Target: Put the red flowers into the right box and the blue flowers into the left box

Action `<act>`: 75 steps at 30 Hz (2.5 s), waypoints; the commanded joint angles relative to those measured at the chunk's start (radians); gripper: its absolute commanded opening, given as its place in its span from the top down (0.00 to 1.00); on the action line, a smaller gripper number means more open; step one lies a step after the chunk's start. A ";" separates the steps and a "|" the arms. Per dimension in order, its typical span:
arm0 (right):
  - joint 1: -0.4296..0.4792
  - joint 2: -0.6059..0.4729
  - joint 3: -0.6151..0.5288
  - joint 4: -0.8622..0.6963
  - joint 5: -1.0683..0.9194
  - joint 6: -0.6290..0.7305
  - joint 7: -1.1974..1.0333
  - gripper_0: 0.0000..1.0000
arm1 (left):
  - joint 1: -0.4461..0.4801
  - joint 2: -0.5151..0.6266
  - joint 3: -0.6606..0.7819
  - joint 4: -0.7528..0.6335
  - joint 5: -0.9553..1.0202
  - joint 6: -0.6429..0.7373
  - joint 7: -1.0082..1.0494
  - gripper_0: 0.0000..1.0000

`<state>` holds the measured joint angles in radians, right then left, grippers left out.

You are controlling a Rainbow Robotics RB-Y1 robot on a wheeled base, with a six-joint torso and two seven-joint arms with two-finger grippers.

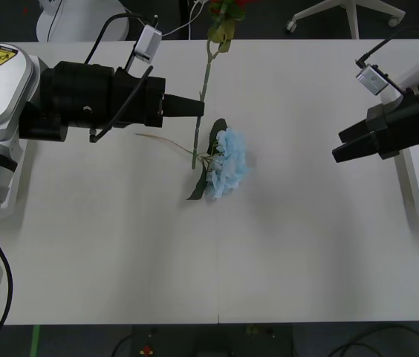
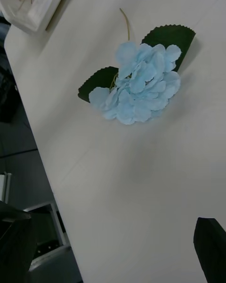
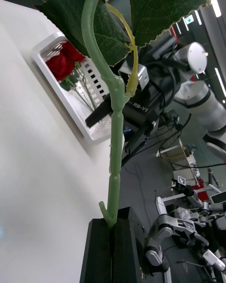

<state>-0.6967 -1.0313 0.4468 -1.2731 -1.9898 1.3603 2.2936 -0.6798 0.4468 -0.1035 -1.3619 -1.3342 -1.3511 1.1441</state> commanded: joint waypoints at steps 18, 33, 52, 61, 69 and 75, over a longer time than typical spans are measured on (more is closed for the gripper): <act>0.336 0.250 -0.026 -0.223 -0.408 -0.313 -0.121 0.03 | 0.003 -0.022 -0.068 -0.037 0.069 0.087 -0.014 1.00; 0.339 0.505 -0.026 -0.223 -0.411 -0.474 -0.126 0.03 | 0.003 -0.022 -0.068 -0.037 0.069 0.087 -0.014 1.00; 0.278 0.603 -0.022 -0.223 -0.365 -0.518 -0.152 0.03 | 0.003 -0.022 -0.068 -0.037 0.069 0.087 -0.014 1.00; 0.263 0.611 -0.011 -0.223 -0.365 -0.533 -0.175 0.39 | 0.003 -0.022 -0.068 -0.037 0.069 0.087 -0.014 1.00; 0.261 0.611 -0.007 -0.223 -0.365 -0.533 -0.197 1.00 | 0.003 -0.022 -0.068 -0.037 0.069 0.087 -0.014 1.00; 0.261 0.609 -0.007 -0.223 -0.365 -0.533 -0.206 1.00 | 0.003 -0.022 -0.068 -0.037 0.069 0.087 -0.014 1.00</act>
<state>-0.4012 -0.4434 0.4418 -1.4726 -2.3600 0.8335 2.1198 -0.6785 0.4420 -0.1632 -1.3629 -1.2830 -1.2671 1.1441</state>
